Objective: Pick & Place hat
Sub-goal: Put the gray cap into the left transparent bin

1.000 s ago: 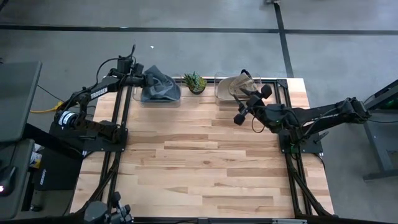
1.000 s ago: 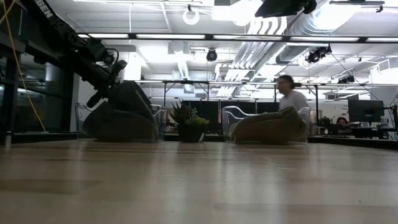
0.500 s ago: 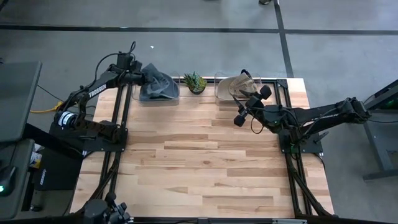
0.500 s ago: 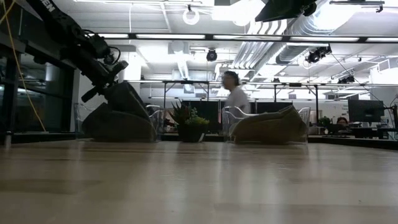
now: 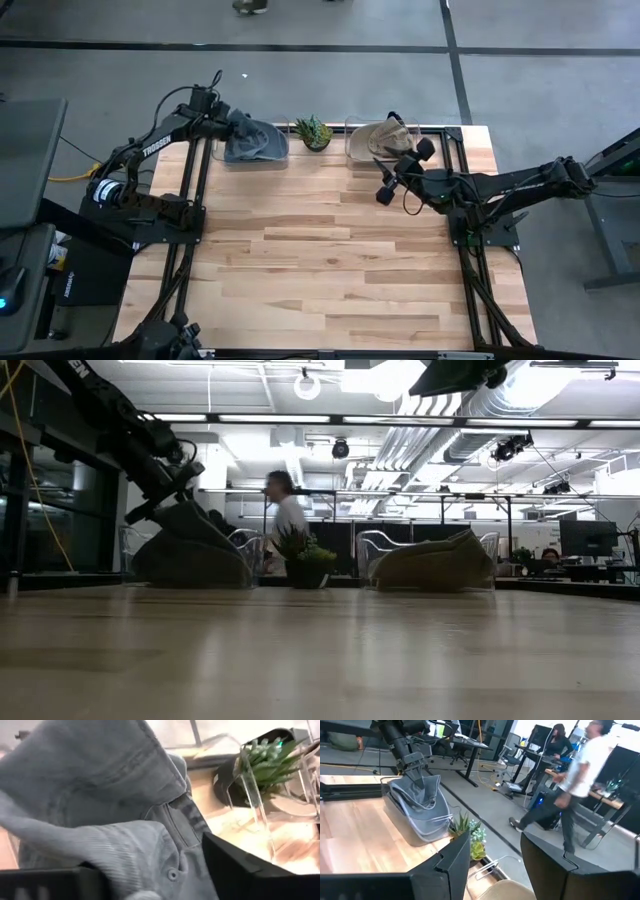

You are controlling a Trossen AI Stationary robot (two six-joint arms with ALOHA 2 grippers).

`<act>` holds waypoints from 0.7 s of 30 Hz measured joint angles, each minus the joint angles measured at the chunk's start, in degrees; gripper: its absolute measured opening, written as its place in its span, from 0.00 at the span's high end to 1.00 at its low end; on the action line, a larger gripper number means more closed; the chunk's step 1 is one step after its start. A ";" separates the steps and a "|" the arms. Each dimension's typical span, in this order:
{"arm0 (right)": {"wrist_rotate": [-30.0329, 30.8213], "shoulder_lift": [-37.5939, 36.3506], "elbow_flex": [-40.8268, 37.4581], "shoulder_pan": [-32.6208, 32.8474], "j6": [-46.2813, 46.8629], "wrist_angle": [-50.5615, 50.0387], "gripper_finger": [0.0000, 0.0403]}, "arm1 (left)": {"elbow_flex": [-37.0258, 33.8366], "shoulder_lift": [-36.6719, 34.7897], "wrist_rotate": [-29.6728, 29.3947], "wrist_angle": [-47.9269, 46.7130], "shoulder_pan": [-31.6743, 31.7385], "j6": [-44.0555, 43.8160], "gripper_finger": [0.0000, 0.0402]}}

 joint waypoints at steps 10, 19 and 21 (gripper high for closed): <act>-2.21 0.02 0.00 0.04 3.49 -3.98 0.58 | 3.02 0.00 -9.10 -8.09 -0.02 -1.41 0.23; -2.23 0.02 0.00 0.04 4.05 -4.97 0.58 | 12.79 0.00 -12.24 -18.53 -0.02 -7.23 0.22; -2.34 0.02 0.00 0.04 4.79 -5.39 0.58 | 15.06 0.00 -11.59 -22.01 -0.02 -9.23 0.22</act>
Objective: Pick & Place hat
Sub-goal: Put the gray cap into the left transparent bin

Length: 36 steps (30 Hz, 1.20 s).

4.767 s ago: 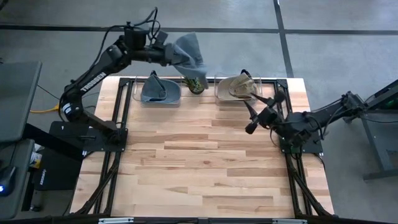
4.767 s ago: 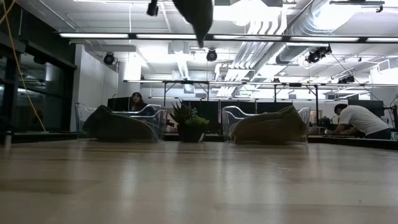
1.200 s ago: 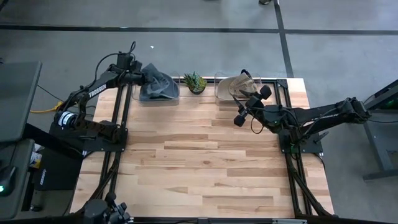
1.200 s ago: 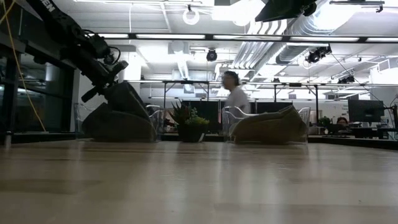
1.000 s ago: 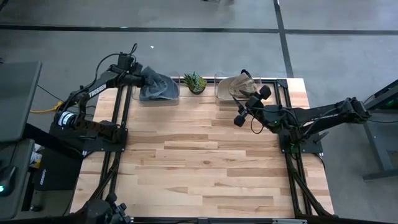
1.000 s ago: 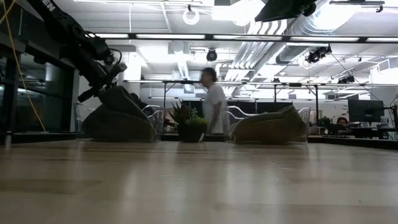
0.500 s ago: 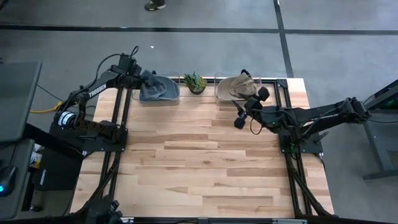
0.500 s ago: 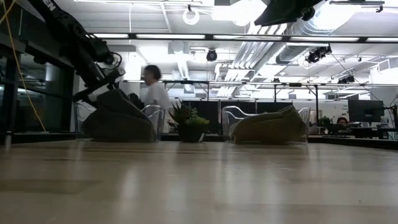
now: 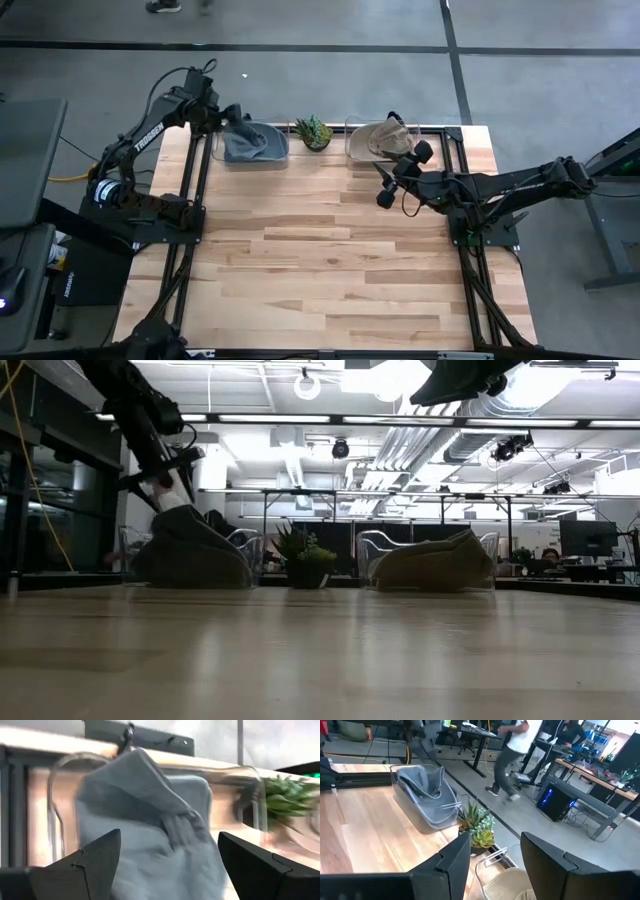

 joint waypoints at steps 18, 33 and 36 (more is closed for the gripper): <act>-0.95 0.00 0.00 0.00 1.33 -1.76 0.58 | 3.78 0.20 8.64 -6.94 -7.76 -17.89 0.94; -2.99 0.00 0.00 0.00 5.32 -3.93 0.58 | 3.76 0.56 -1.19 -14.11 -17.36 -24.06 1.00; -3.70 0.00 0.00 0.02 5.73 -4.66 0.58 | 3.75 1.73 -1.82 -14.03 -17.25 -25.06 1.00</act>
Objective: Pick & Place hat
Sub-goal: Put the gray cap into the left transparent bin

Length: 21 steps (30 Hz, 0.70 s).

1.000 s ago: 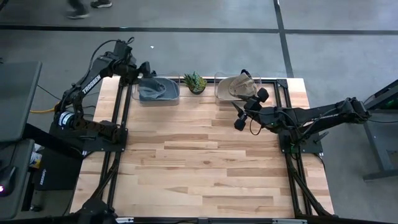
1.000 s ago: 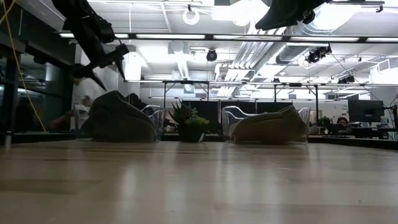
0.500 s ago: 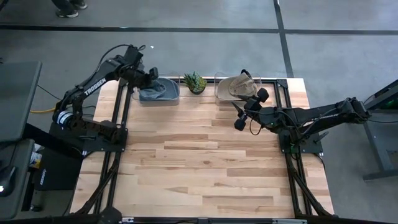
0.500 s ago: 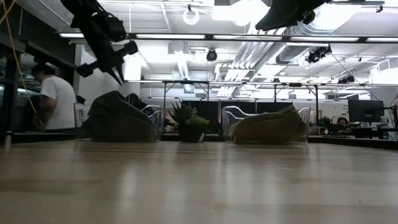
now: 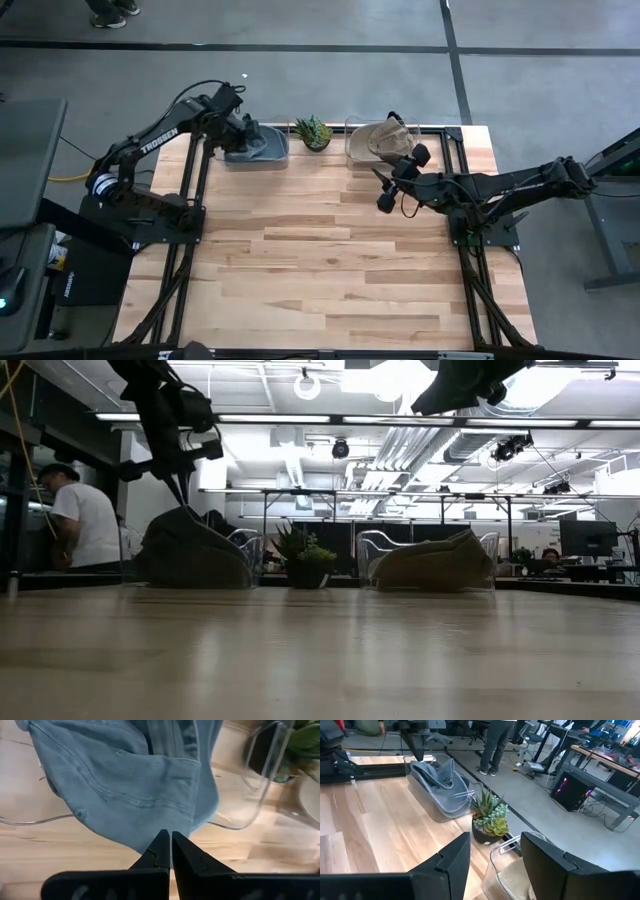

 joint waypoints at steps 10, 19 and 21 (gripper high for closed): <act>0.02 0.00 0.00 0.00 0.58 -0.16 0.58 | -0.06 7.40 -2.18 1.91 -0.01 -0.12 1.00; 0.00 0.00 0.00 0.00 1.14 -0.83 0.58 | -0.06 14.49 -2.27 3.20 0.01 -0.54 1.00; 0.02 0.00 0.00 0.00 1.86 -1.54 0.58 | -0.06 15.93 -2.48 3.83 0.01 -0.54 1.00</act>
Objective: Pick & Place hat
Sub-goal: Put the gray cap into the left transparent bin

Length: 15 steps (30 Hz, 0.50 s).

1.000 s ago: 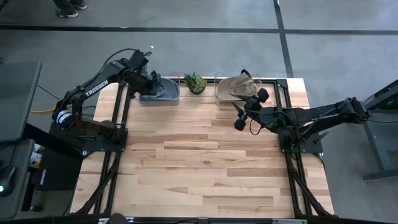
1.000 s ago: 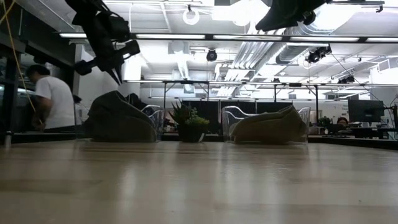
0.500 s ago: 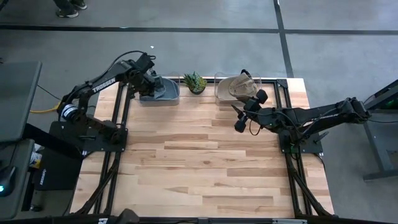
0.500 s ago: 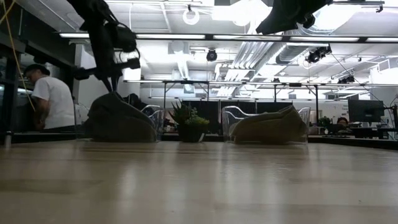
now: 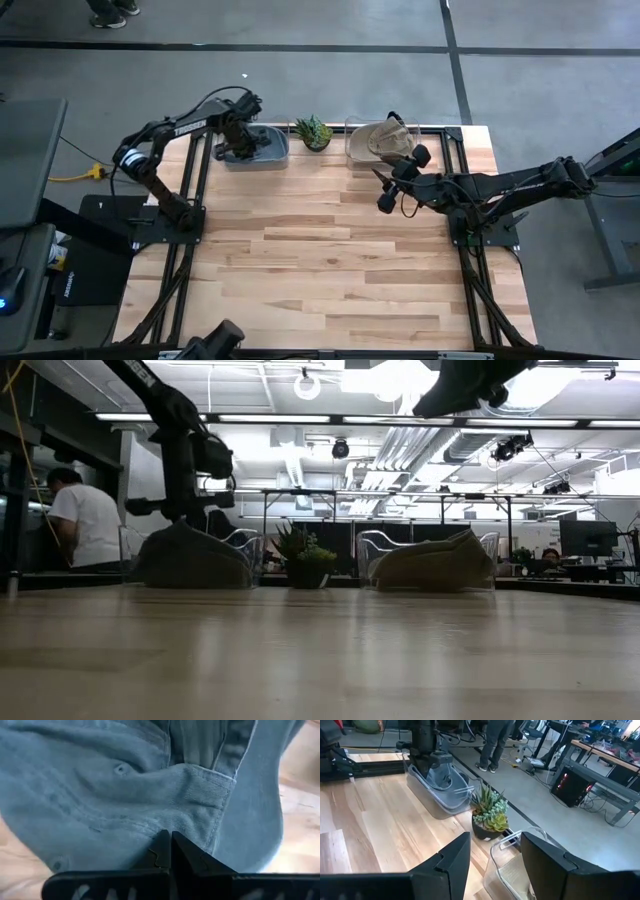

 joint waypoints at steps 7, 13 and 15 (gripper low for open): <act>-0.01 0.00 0.00 0.00 1.29 -1.36 0.58 | 0.09 3.94 -1.07 1.10 0.00 -0.15 1.00; 0.17 0.00 0.00 0.00 1.33 -1.38 0.58 | 0.32 4.63 -1.23 2.07 -0.30 -0.02 1.00; 0.17 0.00 0.00 -0.01 1.33 -1.39 0.58 | 1.32 4.61 -2.18 1.77 -0.50 -0.26 1.00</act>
